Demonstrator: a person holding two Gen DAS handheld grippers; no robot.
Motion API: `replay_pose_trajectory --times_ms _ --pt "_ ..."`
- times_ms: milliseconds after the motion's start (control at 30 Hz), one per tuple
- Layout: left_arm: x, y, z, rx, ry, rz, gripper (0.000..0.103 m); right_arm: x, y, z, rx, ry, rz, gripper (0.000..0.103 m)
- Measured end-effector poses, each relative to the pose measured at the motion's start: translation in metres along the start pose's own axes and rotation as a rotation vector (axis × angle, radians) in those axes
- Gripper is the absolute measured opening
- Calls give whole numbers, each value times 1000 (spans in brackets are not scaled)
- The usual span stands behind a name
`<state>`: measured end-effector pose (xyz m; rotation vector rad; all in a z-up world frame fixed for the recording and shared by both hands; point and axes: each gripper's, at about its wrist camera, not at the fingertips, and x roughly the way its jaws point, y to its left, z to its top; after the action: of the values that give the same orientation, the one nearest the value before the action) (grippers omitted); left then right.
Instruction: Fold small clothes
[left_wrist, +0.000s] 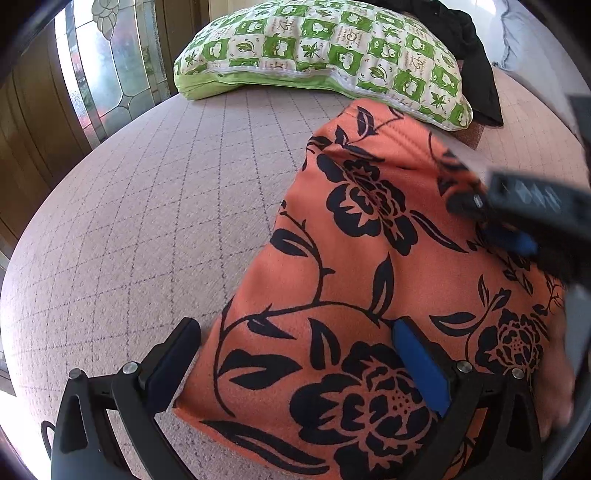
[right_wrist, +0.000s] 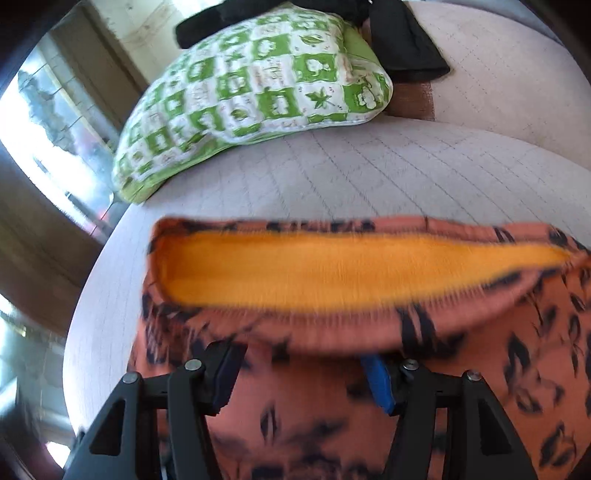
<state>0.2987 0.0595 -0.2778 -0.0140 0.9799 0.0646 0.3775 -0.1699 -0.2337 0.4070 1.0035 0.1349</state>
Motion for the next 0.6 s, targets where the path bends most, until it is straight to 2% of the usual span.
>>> replay_pose_trajectory --times_ms 100,200,333,467,600 --pt "1 0 1 3 -4 1 103 18 -8 21 64 -14 -25 62" --pt "2 0 1 6 -11 1 103 14 -17 24 133 -68 4 62" --pt "2 1 2 5 -14 -1 103 -17 -33 19 173 -218 2 62" --pt "2 0 2 2 -18 1 103 -48 -58 5 194 -254 -16 62" --pt "1 0 0 0 -24 2 103 -88 -94 -20 209 -256 -81 62"
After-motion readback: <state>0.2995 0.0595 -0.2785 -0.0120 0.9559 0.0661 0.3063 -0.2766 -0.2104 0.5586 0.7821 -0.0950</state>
